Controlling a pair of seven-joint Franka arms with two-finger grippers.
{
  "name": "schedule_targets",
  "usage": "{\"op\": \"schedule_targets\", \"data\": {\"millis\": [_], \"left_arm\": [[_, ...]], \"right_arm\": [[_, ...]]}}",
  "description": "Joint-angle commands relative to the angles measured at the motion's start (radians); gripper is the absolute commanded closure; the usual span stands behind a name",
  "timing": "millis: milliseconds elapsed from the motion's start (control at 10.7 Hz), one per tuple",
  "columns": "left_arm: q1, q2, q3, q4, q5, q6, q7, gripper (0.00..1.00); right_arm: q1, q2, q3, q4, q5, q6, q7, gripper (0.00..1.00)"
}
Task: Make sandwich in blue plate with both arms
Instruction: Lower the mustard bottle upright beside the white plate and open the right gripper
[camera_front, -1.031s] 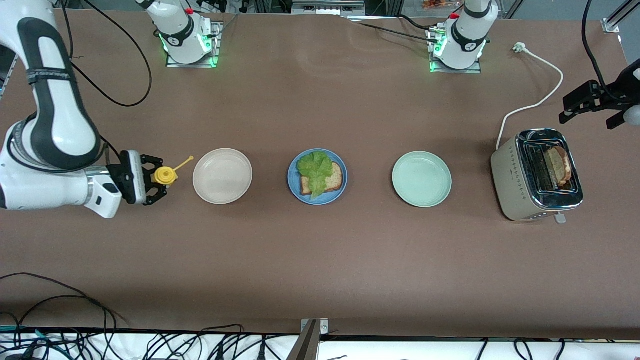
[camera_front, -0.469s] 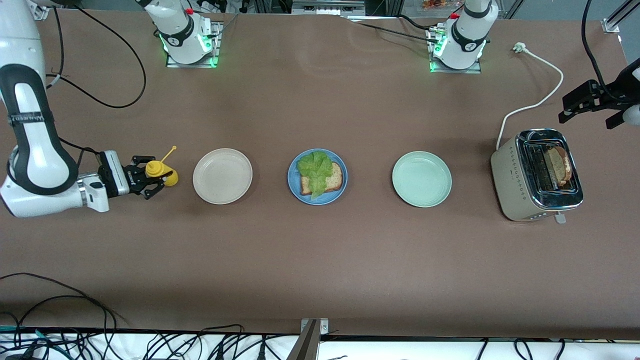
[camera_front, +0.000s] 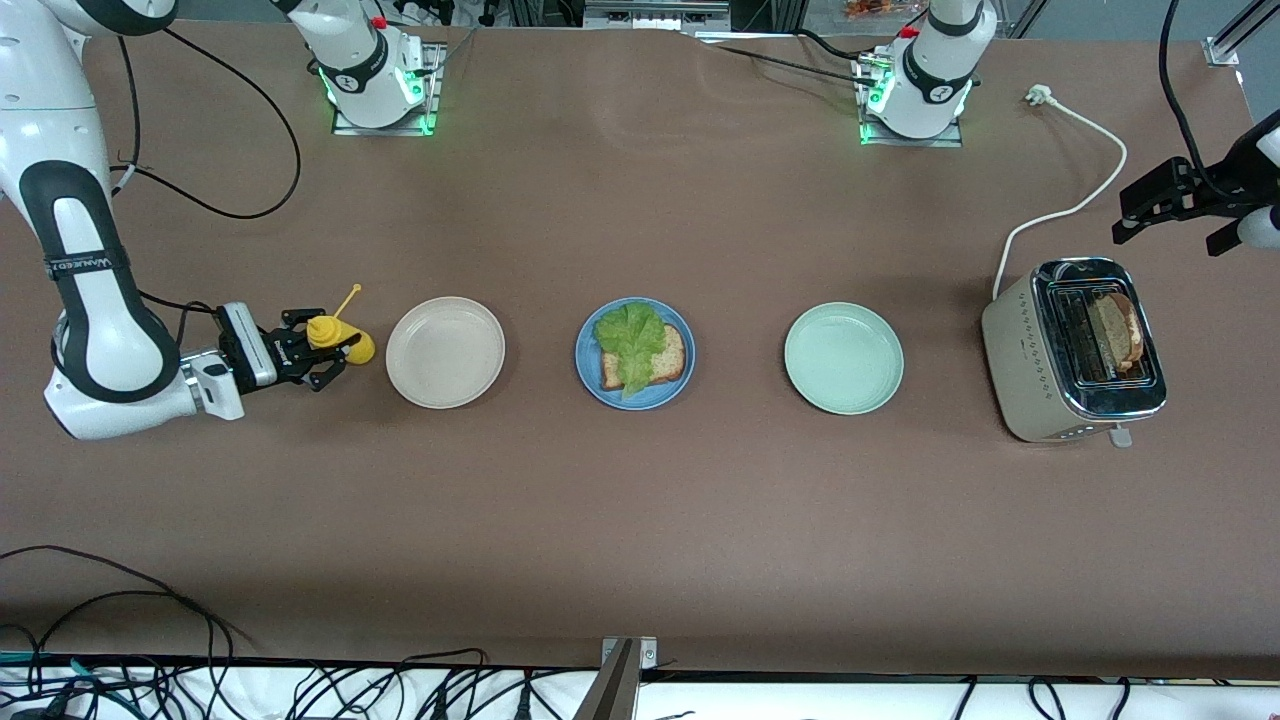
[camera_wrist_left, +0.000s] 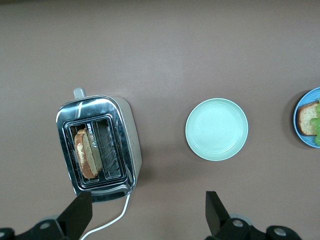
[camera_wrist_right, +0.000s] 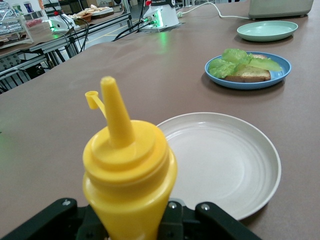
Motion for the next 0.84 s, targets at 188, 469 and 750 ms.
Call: {"op": "schedule_targets", "data": {"millis": [188,469,750], "left_arm": [[-0.005,-0.019,0.001,-0.021,-0.005,-0.001,0.009,0.0],[-0.005,-0.018,0.002,-0.03,-0.005,-0.001,0.009,0.0],[-0.005,-0.016,0.002,-0.032,-0.005,0.006,0.011,0.0]], "right_arm": [[-0.005,0.045,-0.017,0.02,0.008,-0.009,-0.016,0.92],[0.021,0.038,-0.046,0.023,0.011,-0.008,-0.016,0.01],[0.033,0.031,-0.06,0.025,0.008,-0.009,-0.008,0.0]]}}
